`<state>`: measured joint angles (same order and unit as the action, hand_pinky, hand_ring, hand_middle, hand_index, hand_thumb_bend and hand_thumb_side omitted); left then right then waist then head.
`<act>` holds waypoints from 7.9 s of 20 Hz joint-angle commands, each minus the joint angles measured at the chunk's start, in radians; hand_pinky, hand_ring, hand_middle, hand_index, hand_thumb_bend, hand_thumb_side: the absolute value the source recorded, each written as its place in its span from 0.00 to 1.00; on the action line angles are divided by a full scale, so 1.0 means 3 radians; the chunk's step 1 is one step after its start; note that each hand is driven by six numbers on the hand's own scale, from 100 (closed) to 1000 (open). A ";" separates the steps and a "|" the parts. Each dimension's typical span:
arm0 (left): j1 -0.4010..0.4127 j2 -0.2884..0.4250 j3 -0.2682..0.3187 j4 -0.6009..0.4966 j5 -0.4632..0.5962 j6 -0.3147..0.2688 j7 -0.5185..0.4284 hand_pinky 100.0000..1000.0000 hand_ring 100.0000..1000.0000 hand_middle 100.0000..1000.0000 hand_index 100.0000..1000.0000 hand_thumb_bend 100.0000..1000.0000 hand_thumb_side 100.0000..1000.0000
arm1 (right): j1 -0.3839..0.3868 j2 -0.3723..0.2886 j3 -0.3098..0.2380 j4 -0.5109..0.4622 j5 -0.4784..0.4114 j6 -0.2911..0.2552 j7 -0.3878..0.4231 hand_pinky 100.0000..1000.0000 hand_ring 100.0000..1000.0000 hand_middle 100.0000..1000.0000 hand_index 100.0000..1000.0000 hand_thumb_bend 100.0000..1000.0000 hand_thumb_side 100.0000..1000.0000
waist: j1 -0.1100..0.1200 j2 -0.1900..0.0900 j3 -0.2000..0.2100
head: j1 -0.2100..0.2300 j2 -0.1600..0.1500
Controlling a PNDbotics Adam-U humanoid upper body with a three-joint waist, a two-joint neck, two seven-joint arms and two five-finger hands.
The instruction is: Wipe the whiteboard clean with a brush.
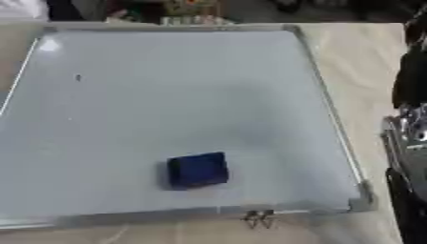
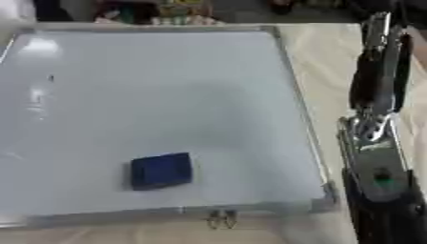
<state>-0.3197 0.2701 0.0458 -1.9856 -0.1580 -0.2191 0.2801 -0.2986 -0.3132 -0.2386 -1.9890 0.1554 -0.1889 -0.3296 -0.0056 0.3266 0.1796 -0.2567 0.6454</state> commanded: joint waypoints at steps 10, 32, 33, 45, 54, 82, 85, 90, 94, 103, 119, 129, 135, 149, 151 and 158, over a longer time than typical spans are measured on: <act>-0.0738 0.0968 -0.0662 -0.0048 -0.1057 0.0043 -0.0865 0.65 0.63 0.64 0.22 0.08 0.72 | 0.0017 -0.0100 0.0023 -0.0037 -0.0023 0.0010 0.0028 0.83 0.80 0.65 0.86 0.00 1.00 | 0.0050 -0.0133 -0.0028 | 0.0019 0.0019; -0.1636 0.1281 -0.1762 -0.0048 -0.1061 0.0664 -0.2622 0.82 0.82 0.81 0.31 0.45 0.76 | 0.0055 -0.0125 0.0059 -0.0037 -0.0041 0.0022 0.0078 0.83 0.80 0.65 0.86 0.00 1.00 | 0.0099 -0.0141 -0.0056 | 0.0046 0.0065; -0.1665 0.1268 -0.1787 -0.0048 -0.1054 0.0704 -0.2670 0.83 0.83 0.81 0.32 0.45 0.76 | 0.0057 -0.0126 0.0060 -0.0037 -0.0042 0.0023 0.0080 0.83 0.80 0.65 0.86 0.00 1.00 | 0.0100 -0.0141 -0.0055 | 0.0046 0.0064; -0.1884 0.1030 -0.2074 -0.0039 -0.1201 0.1111 -0.3096 0.77 0.79 0.69 0.14 0.55 0.77 | 0.0085 -0.0123 0.0054 -0.0037 -0.0042 0.0040 0.0080 0.83 0.80 0.64 0.86 0.00 1.00 | 0.0112 -0.0146 -0.0043 | 0.0011 0.0063; -0.1917 0.0700 -0.2194 0.0414 -0.1420 0.1208 -0.3131 0.78 0.77 0.57 0.13 0.57 0.79 | 0.0094 -0.0123 0.0046 -0.0037 -0.0076 0.0040 0.0080 0.83 0.80 0.64 0.86 0.00 1.00 | 0.0116 -0.0129 -0.0048 | 0.0027 0.0103; -0.1840 0.0224 -0.2296 0.1266 -0.1542 0.1145 -0.2853 0.73 0.75 0.75 0.10 0.53 0.56 | 0.0081 -0.0077 0.0052 -0.0037 -0.0084 0.0062 0.0114 0.84 0.81 0.63 0.86 0.00 1.00 | 0.0090 -0.0027 -0.0113 | 0.0103 0.0003; -0.1829 0.0202 -0.2303 0.1261 -0.1515 0.1153 -0.2842 0.71 0.74 0.72 0.10 0.52 0.54 | 0.0086 -0.0070 0.0049 -0.0037 -0.0083 0.0069 0.0115 0.84 0.81 0.63 0.86 0.00 1.00 | 0.0089 -0.0024 -0.0116 | 0.0109 -0.0001; -0.1786 0.0149 -0.2326 0.1250 -0.1568 0.1104 -0.2689 0.68 0.72 0.70 0.10 0.48 0.50 | 0.0086 -0.0065 0.0046 -0.0037 -0.0086 0.0069 0.0124 0.84 0.81 0.63 0.86 0.00 1.00 | 0.0089 -0.0019 -0.0117 | 0.0114 -0.0004; -0.1745 0.0097 -0.2369 0.1282 -0.1655 0.1040 -0.2556 0.67 0.71 0.68 0.09 0.45 0.46 | 0.0089 -0.0063 0.0041 -0.0037 -0.0090 0.0070 0.0128 0.84 0.81 0.63 0.86 0.00 1.00 | 0.0088 -0.0015 -0.0121 | 0.0118 -0.0003; -0.1686 0.0035 -0.2406 0.1495 -0.1868 0.0894 -0.2434 0.65 0.69 0.65 0.08 0.37 0.39 | 0.0090 -0.0057 0.0038 -0.0037 -0.0100 0.0067 0.0140 0.84 0.81 0.63 0.86 0.00 1.00 | 0.0087 -0.0016 -0.0129 | 0.0130 -0.0008; -0.1652 -0.0055 -0.2362 0.1843 -0.2039 0.0641 -0.2201 0.61 0.66 0.61 0.05 0.33 0.40 | 0.0095 -0.0034 0.0030 -0.0037 -0.0109 0.0069 0.0156 0.84 0.81 0.63 0.87 0.00 1.00 | 0.0071 0.0009 -0.0156 | 0.0144 -0.0026; -0.1670 -0.0048 -0.2366 0.1816 -0.1964 0.0671 -0.2190 0.57 0.57 0.41 0.05 0.22 0.40 | 0.0101 -0.0033 0.0028 -0.0037 -0.0118 0.0073 0.0161 0.84 0.81 0.62 0.87 0.00 1.00 | 0.0071 0.0008 -0.0155 | 0.0154 -0.0024; -0.1692 -0.0031 -0.2365 0.1776 -0.1928 0.0691 -0.2225 0.55 0.54 0.38 0.05 0.19 0.39 | 0.0101 -0.0031 0.0029 -0.0037 -0.0122 0.0075 0.0166 0.84 0.81 0.62 0.87 0.00 1.00 | 0.0069 0.0001 -0.0146 | 0.0161 -0.0026; -0.1717 -0.0029 -0.2357 0.1747 -0.1937 0.0697 -0.2331 0.51 0.49 0.29 0.05 0.22 0.34 | 0.0102 -0.0023 0.0026 -0.0037 -0.0126 0.0073 0.0171 0.85 0.81 0.62 0.87 0.00 1.00 | 0.0063 -0.0021 -0.0150 | 0.0175 -0.0045; -0.1716 -0.0033 -0.2352 0.1751 -0.1941 0.0697 -0.2337 0.51 0.48 0.28 0.05 0.23 0.34 | 0.0101 -0.0023 0.0025 -0.0037 -0.0126 0.0072 0.0171 0.85 0.81 0.62 0.87 0.00 1.00 | 0.0061 -0.0021 -0.0153 | 0.0177 -0.0048; -0.1714 -0.0027 -0.2327 0.1731 -0.1945 0.0702 -0.2320 0.50 0.46 0.22 0.06 0.23 0.32 | 0.0106 -0.0018 0.0024 -0.0037 -0.0127 0.0076 0.0176 0.85 0.81 0.62 0.87 0.00 1.00 | 0.0066 -0.0023 -0.0151 | 0.0179 -0.0045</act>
<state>-0.8275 0.2455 -0.6564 -1.4626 -0.7366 -0.0099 -0.4125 -0.2629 -0.3088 -0.2242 -1.9889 0.1214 -0.1648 -0.2806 0.0161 0.3397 0.1350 -0.2046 0.6402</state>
